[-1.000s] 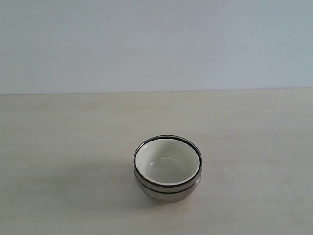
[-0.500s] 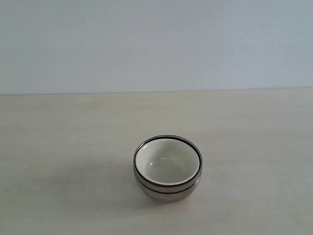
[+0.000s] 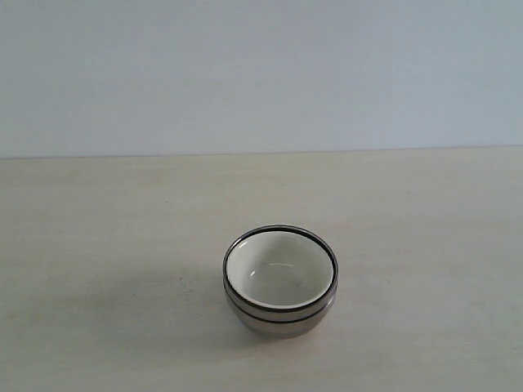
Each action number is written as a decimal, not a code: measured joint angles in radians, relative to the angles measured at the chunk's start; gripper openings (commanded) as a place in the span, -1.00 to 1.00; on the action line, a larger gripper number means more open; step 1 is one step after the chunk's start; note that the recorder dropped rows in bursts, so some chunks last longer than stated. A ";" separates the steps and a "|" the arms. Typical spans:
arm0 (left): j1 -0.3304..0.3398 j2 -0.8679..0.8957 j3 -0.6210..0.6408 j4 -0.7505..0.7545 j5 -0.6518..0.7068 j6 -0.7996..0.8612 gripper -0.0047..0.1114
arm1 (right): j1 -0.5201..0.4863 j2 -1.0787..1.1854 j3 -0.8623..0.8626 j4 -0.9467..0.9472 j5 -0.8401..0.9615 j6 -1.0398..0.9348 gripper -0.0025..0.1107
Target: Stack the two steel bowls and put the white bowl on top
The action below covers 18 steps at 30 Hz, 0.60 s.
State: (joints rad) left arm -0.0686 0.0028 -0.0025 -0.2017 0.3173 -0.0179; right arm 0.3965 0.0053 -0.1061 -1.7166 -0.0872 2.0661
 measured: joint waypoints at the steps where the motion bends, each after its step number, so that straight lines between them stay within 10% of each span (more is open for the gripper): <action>1: 0.000 0.000 0.000 0.000 0.000 0.000 -0.85 | 0.000 0.000 0.000 0.036 0.014 -0.035 -0.96; 10: 0.000 0.000 0.000 0.000 0.000 0.000 -0.85 | 0.000 0.000 0.000 0.827 0.122 -0.858 -0.96; 18: 0.000 0.000 0.000 0.000 0.000 0.000 -0.85 | 0.000 0.000 0.000 0.963 0.155 -1.043 -0.96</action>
State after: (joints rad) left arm -0.0686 0.0028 -0.0025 -0.2017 0.3173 -0.0179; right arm 0.3965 0.0053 -0.1061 -0.7533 0.0675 1.0234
